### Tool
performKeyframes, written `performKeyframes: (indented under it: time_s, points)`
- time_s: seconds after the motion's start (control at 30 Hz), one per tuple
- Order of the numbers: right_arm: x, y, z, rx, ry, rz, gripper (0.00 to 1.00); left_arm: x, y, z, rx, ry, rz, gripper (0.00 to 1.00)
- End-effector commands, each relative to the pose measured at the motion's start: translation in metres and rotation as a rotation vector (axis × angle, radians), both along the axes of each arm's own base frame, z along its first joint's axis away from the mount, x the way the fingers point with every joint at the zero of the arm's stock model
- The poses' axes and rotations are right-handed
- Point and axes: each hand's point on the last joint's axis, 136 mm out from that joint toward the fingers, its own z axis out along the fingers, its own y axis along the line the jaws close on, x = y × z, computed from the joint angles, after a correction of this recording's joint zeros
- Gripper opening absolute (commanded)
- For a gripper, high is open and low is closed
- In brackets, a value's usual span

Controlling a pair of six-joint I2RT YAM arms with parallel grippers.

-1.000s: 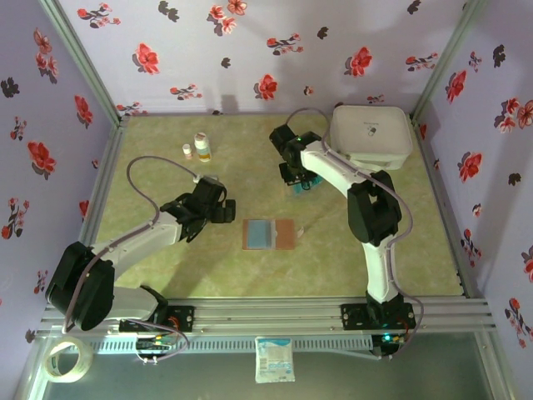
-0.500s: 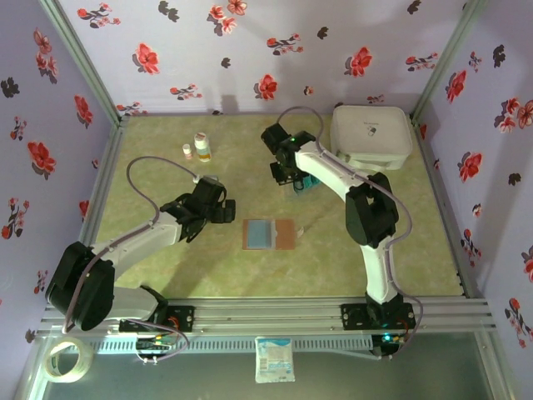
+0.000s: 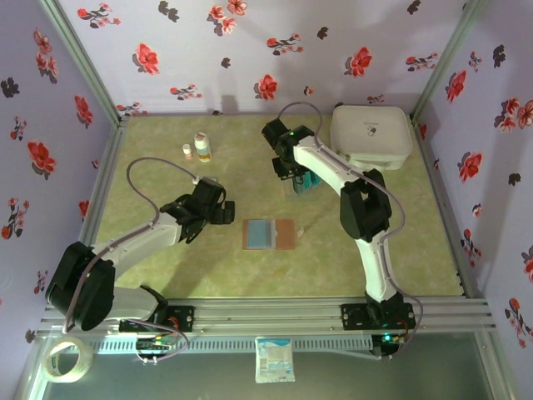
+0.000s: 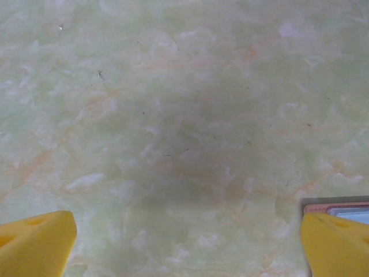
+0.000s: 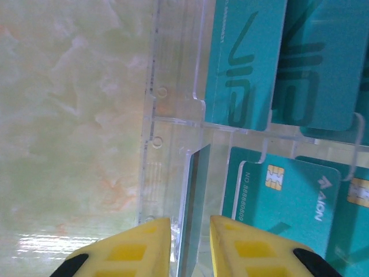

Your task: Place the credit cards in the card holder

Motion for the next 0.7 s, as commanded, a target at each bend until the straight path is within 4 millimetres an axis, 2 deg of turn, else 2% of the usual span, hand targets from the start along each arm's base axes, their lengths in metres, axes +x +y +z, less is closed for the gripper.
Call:
performKeyframes:
  time_s: [0.0, 0.33, 0.6, 0.67]
  points:
    - [0.0010, -0.0066, -0.0028, -0.059, 0.015, 0.014, 0.24, 0.0011, 0.0029, 0.0018, -0.007, -0.012, 0.005, 1.00]
    - [0.0030, -0.0107, -0.0086, -0.080, 0.026, 0.014, 0.19, 0.0004, 0.0030, -0.0016, -0.009, -0.006, 0.005, 1.00]
    - [0.0033, -0.0122, -0.0104, -0.079, 0.033, 0.014, 0.08, 0.0011, 0.0017, -0.0028, -0.012, -0.002, 0.003, 1.00]
    - [0.0029, -0.0116, -0.0105, -0.076, 0.036, 0.014, 0.02, 0.0011, 0.0020, -0.0030, -0.012, -0.002, 0.004, 1.00]
